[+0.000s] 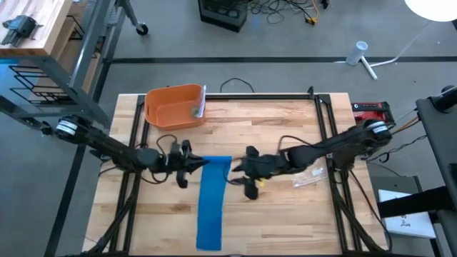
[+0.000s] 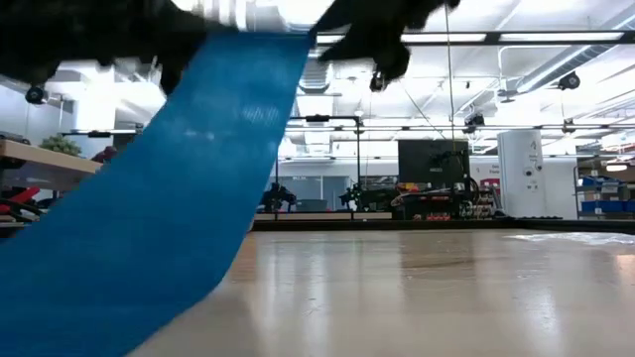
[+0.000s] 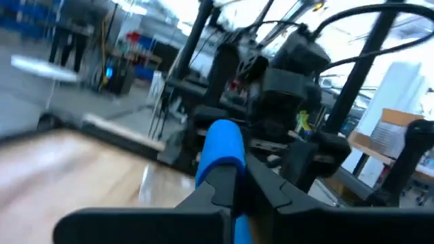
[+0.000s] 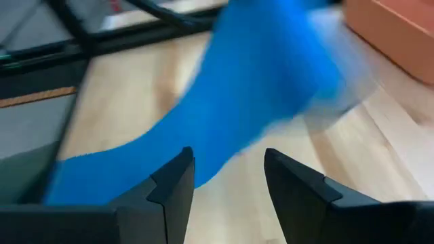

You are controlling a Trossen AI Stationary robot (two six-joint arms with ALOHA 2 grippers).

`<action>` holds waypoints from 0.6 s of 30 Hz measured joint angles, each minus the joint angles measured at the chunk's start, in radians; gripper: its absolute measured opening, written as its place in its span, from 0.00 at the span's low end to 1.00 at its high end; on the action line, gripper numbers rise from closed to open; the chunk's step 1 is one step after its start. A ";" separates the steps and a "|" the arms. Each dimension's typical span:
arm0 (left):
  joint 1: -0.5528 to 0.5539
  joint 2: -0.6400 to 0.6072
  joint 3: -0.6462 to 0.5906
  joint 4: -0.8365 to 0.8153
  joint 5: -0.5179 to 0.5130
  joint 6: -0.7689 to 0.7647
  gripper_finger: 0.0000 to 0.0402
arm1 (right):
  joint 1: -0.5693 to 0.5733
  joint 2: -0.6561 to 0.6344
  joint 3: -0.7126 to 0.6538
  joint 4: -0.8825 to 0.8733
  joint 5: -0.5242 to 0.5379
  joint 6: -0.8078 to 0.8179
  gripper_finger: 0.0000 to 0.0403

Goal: Roll bandage
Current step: Roll the blue bandage

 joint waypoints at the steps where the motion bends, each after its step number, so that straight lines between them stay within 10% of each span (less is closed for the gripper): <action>1: -0.005 -0.015 0.015 -0.007 -0.002 0.034 0.01 | 0.015 -0.027 0.000 -0.003 -0.002 -0.012 0.43; 8: -0.020 -0.057 0.199 -0.104 0.076 0.257 0.01 | 0.124 -0.158 -0.024 0.065 0.145 -0.160 0.43; 18: -0.088 0.020 0.440 -0.444 0.135 0.328 0.01 | 0.143 -0.044 -0.173 0.594 0.231 -0.350 0.43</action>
